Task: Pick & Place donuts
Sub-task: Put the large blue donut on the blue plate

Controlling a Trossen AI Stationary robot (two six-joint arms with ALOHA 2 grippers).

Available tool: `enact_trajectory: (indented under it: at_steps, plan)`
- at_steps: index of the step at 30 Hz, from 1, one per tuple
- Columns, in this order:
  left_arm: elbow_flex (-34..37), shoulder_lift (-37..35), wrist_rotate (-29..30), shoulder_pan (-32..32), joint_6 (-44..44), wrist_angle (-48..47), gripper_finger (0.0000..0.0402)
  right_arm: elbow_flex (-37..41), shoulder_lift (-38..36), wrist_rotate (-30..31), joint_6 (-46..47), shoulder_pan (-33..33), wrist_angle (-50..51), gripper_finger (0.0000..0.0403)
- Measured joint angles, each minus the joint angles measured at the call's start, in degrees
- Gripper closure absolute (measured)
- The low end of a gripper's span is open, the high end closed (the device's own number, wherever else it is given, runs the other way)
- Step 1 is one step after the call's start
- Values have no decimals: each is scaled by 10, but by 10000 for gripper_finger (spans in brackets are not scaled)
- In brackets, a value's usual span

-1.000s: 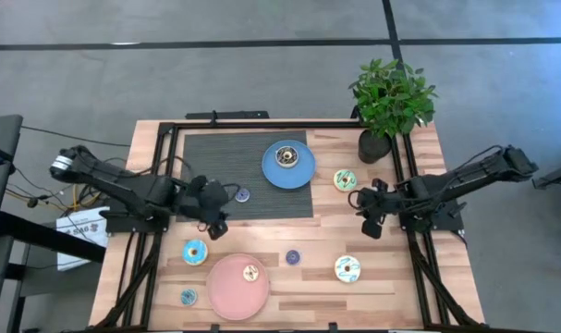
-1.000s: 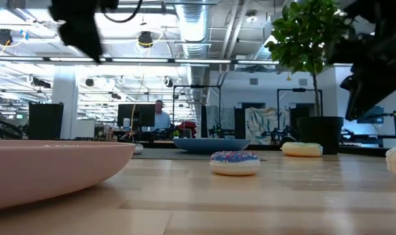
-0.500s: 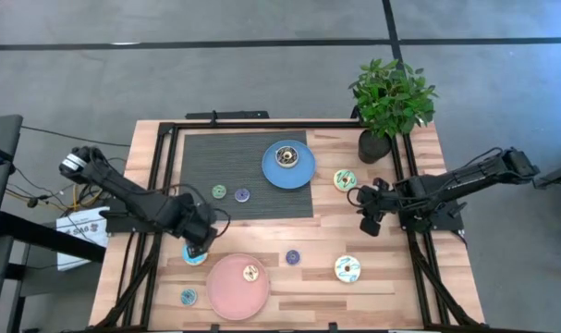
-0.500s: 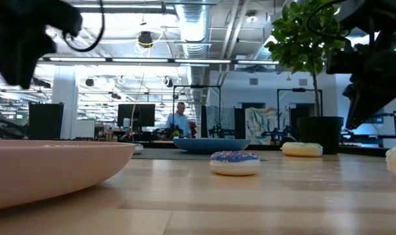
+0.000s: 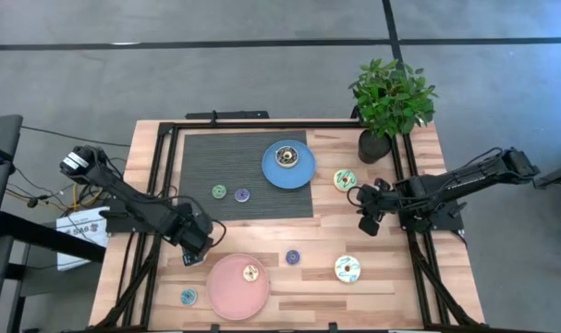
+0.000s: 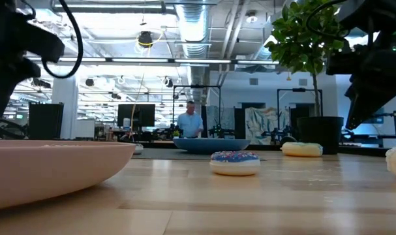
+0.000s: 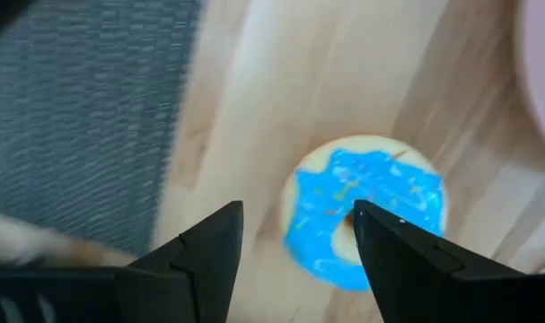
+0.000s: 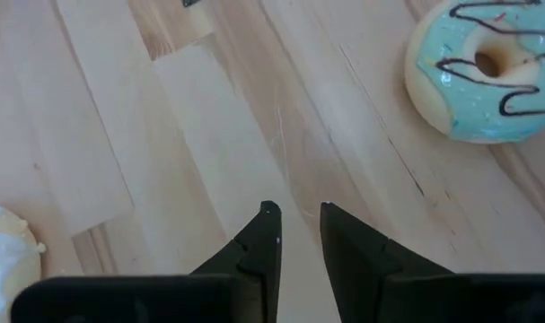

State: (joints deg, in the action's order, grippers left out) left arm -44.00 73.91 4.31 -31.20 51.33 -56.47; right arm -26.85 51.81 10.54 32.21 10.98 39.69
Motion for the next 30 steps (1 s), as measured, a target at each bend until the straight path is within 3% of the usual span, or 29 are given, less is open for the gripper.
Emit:
enact_trajectory:
  at_steps: [3, 19, 30]
  plan:
    - [21, 0, -18, 0, -14, 38, 195, 0, 0, 3, 21, 0, -1, 333]
    - [31, 0, -39, -16, -107, 45, 195, 0, 0, 4, 24, 0, -25, 333]
    - [63, 4, -41, -16, -77, 71, 195, 0, 0, 4, 24, 0, -25, 333]
